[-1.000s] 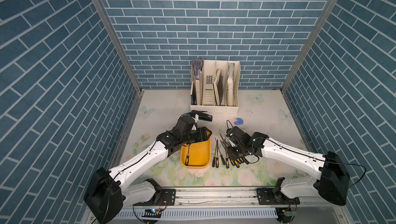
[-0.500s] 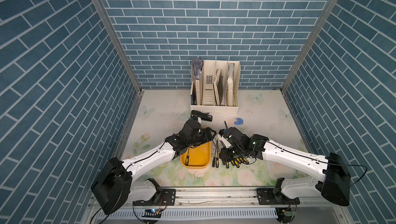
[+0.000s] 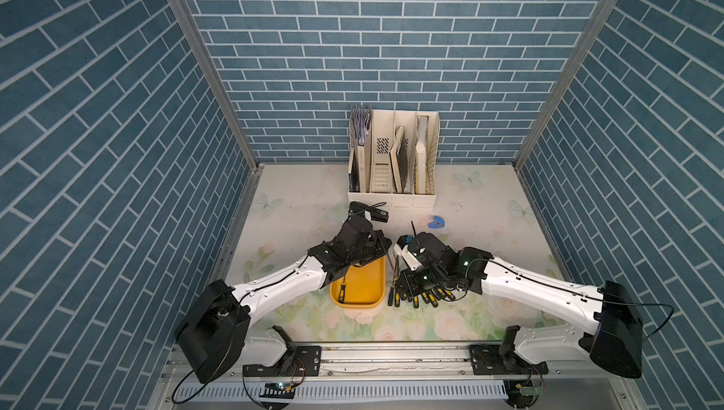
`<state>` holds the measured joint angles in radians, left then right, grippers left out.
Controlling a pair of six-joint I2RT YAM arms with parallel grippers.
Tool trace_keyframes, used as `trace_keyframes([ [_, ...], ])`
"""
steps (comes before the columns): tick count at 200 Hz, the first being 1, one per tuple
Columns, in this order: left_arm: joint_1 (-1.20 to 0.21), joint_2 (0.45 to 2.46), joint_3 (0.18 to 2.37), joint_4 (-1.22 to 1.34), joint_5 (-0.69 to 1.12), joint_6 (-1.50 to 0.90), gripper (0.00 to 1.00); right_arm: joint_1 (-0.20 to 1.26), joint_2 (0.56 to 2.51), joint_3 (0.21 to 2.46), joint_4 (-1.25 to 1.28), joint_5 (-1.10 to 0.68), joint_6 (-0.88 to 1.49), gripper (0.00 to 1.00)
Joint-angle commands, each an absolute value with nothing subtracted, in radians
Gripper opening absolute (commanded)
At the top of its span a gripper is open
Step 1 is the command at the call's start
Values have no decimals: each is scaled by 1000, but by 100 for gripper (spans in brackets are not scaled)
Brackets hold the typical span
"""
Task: Put the file tool into the storage box
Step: Place the file tool in the storage box.
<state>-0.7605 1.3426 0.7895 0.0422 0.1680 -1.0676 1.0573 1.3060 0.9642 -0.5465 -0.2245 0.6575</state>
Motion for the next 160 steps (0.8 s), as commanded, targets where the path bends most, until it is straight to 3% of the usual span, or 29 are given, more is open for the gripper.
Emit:
trace_keyframes([
  [1,-755,1321,796,-67,128,-990,0,1056,1326,1020,-552,-232,645,29],
  [12,-755,1300,805,-108,120,-969,0,1054,1337,1045,-559,-230,631,42],
  [25,-746,1272,819,-173,104,-931,0,1049,1349,1079,-570,-223,614,64],
  [44,-697,1226,845,-269,104,-861,0,1032,1361,1119,-594,-219,589,76],
  [46,-690,1220,848,-279,104,-852,0,1029,1362,1124,-600,-218,586,82],
  [56,-648,1199,865,-327,110,-808,0,1016,1362,1138,-615,-214,574,89],
  [90,-509,1218,935,-445,157,-645,0,964,1327,1120,-635,-214,560,90],
  [160,-498,1439,917,-359,145,-560,0,888,1272,944,-643,-185,569,90],
])
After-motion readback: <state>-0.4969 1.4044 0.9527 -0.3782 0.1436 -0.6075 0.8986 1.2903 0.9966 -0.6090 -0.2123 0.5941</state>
